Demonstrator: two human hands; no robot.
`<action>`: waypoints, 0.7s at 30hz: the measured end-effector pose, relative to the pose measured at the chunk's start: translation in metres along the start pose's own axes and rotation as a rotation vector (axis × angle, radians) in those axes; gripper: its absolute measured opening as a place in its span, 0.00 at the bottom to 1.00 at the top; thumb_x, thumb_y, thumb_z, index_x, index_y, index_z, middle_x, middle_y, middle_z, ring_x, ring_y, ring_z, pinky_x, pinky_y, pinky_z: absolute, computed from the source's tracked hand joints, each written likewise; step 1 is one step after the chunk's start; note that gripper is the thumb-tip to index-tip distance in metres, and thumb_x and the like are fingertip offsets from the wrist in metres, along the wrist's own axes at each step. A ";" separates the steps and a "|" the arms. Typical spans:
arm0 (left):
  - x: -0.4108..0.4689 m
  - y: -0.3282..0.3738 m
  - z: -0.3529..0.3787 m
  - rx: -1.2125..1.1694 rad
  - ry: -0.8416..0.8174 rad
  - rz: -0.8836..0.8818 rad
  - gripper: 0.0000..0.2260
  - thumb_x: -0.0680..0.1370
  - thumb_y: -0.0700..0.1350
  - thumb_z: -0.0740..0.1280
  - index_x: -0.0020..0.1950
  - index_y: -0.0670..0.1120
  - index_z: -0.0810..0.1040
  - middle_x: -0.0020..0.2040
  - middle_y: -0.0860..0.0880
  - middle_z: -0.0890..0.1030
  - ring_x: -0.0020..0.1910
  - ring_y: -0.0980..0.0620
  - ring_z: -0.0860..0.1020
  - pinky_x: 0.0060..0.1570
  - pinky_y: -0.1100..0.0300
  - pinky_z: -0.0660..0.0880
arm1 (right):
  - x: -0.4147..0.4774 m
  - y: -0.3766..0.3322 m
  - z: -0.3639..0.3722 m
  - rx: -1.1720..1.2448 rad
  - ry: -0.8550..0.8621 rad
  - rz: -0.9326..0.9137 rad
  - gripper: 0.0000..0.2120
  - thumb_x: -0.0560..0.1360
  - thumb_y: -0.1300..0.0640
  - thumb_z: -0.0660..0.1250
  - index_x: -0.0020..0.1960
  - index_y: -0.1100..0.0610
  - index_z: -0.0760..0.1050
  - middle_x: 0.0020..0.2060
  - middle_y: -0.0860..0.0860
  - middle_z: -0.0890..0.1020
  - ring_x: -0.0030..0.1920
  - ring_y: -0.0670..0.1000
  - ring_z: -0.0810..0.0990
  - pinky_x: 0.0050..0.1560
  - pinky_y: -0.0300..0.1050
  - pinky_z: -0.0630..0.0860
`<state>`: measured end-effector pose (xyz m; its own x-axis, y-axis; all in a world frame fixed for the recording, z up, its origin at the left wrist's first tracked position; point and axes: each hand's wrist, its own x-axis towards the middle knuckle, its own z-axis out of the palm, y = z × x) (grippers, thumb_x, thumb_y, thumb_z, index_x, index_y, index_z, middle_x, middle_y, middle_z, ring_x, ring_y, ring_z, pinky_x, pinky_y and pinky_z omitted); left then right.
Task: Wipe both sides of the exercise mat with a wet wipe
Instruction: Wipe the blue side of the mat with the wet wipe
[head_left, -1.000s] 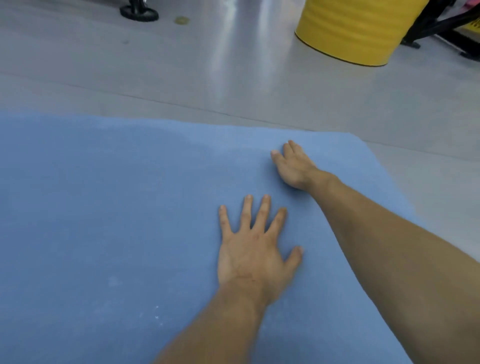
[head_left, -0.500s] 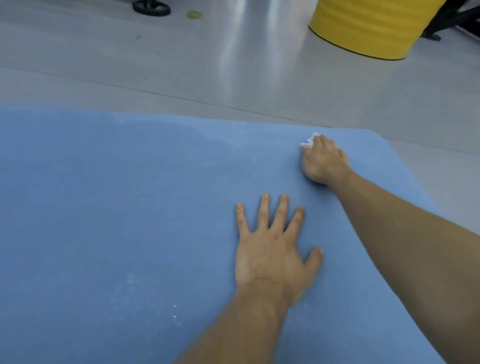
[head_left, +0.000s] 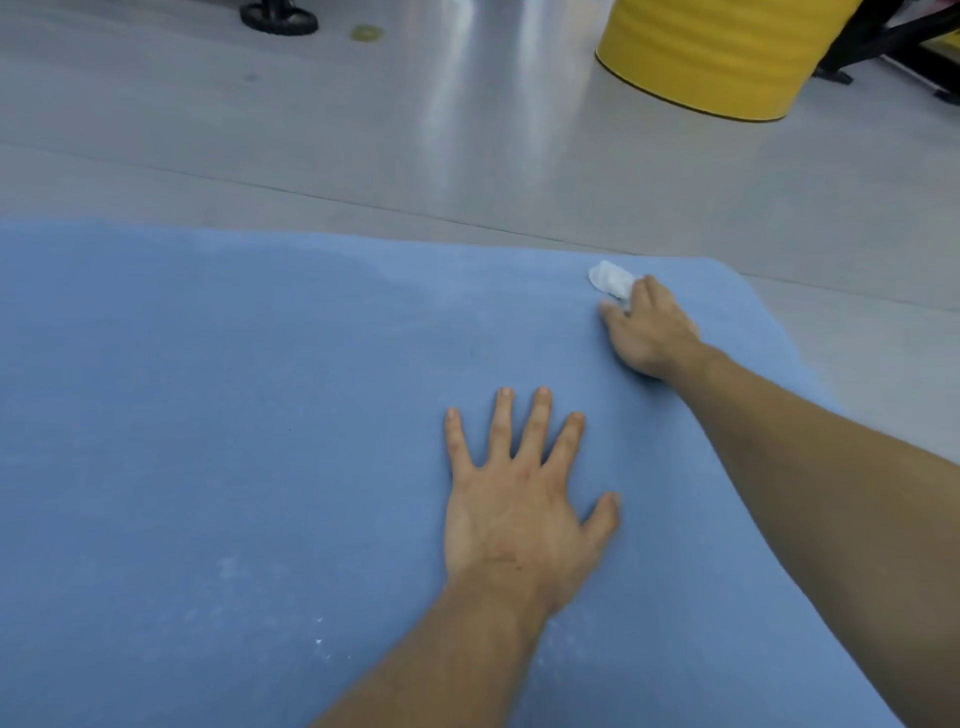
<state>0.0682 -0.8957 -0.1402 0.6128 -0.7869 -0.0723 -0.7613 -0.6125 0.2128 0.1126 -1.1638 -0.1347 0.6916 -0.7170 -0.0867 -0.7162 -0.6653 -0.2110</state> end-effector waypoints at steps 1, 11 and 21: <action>0.000 0.001 0.000 -0.002 -0.001 -0.001 0.35 0.79 0.70 0.44 0.83 0.59 0.40 0.83 0.54 0.35 0.80 0.45 0.31 0.71 0.30 0.31 | 0.003 -0.018 0.004 -0.025 -0.038 -0.083 0.35 0.84 0.40 0.51 0.81 0.61 0.52 0.81 0.56 0.54 0.81 0.55 0.52 0.80 0.51 0.50; 0.001 -0.001 0.000 0.007 -0.011 0.012 0.35 0.79 0.70 0.43 0.83 0.58 0.38 0.82 0.54 0.34 0.80 0.44 0.31 0.70 0.30 0.31 | -0.001 -0.087 0.025 -0.100 -0.065 -0.441 0.32 0.85 0.41 0.47 0.83 0.58 0.49 0.83 0.51 0.48 0.82 0.51 0.45 0.81 0.49 0.44; 0.002 -0.004 -0.001 -0.012 -0.052 0.044 0.34 0.80 0.69 0.44 0.83 0.58 0.39 0.82 0.53 0.33 0.79 0.43 0.28 0.68 0.30 0.28 | 0.020 -0.009 0.009 -0.037 0.043 0.127 0.34 0.84 0.41 0.47 0.83 0.59 0.47 0.82 0.57 0.49 0.82 0.57 0.49 0.80 0.54 0.46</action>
<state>0.0727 -0.8942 -0.1400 0.5672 -0.8158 -0.1132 -0.7842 -0.5769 0.2286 0.1334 -1.1700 -0.1434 0.5910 -0.8038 -0.0683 -0.8013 -0.5752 -0.1649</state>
